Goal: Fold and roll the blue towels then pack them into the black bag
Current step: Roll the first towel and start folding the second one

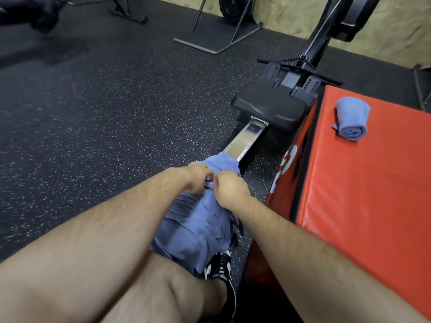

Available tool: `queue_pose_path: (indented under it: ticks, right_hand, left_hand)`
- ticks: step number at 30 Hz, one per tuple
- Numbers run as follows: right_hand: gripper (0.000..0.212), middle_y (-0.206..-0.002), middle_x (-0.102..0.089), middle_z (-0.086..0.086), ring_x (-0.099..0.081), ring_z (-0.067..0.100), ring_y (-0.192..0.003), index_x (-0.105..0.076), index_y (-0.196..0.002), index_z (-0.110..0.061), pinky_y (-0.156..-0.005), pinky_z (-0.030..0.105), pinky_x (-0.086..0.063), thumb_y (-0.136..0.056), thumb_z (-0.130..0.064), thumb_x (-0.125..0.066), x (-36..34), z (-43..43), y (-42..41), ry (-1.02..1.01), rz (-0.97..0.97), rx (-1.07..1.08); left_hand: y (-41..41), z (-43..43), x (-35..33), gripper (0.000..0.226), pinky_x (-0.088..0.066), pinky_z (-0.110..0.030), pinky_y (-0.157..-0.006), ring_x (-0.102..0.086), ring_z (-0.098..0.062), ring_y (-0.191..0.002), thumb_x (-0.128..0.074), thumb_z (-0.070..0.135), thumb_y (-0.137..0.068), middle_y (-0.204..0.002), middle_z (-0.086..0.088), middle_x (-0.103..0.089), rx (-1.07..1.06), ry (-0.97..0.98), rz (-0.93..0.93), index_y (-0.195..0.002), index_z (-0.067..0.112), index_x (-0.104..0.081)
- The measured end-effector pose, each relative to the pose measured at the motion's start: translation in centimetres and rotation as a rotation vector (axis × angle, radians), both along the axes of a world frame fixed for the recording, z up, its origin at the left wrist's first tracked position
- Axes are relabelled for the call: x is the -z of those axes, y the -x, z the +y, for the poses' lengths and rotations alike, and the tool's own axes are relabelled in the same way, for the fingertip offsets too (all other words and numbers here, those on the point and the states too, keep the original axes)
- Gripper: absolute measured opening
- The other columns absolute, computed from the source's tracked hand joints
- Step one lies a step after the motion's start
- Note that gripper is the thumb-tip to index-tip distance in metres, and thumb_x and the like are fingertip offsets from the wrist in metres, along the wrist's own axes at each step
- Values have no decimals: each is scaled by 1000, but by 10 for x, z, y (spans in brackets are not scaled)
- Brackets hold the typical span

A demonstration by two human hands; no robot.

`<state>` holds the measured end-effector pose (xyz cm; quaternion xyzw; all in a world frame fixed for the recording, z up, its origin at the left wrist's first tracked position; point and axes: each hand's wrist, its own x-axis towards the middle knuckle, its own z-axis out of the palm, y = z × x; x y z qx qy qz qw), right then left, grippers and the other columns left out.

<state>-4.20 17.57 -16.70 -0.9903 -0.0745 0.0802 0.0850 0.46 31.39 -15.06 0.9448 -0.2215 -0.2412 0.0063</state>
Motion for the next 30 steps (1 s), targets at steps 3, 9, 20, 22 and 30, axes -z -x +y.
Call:
queue_pose_path:
  ticks: [3,9,20,22,30]
  right_hand:
    - [15,-101,-68,11,-66,31,-94,-59,-101,-10,-66,30,-39,-97,-19,-47,-10,-12,-1,-109,-59,62]
    - [16,-105,-64,14,-61,35,-95,-50,-102,-7,-67,31,-33,-98,-21,-44,-38,-32,1,-254,-128,127]
    - [33,-111,-66,11,-61,29,-100,-53,-124,-10,-80,33,-46,-92,-15,-57,-92,-63,-3,-535,-180,126]
    - [20,-103,-68,4,-61,24,-96,-63,-110,-13,-83,36,-48,-91,-19,-62,-109,-72,-6,-591,-224,133]
    - [17,-81,-64,0,-57,16,-75,-64,-89,-13,-61,18,-39,-96,-22,-52,-202,-121,2,-731,-418,199]
  left_hand:
    - [0,2,-4,47,-37,-32,-91,-43,-26,-118,-69,27,-85,-126,-4,-47,-39,92,-43,-129,23,-53]
    - [1,2,-15,45,-39,-33,-76,-55,-25,-99,-71,34,-88,-119,-3,-45,-187,137,-79,-127,26,-49]
    - [0,-40,-76,10,-47,-39,-66,-57,-24,-76,-47,20,-89,-80,1,-62,-257,668,-379,-85,18,-57]
    - [4,-55,-96,15,-47,-40,-70,-56,-21,-81,-43,24,-86,-87,1,-61,-249,751,-436,-88,21,-58]
    - [25,-110,-165,28,-49,-23,-79,-58,-1,-85,-53,15,-90,-98,4,-63,-354,1211,-475,-107,32,-67]
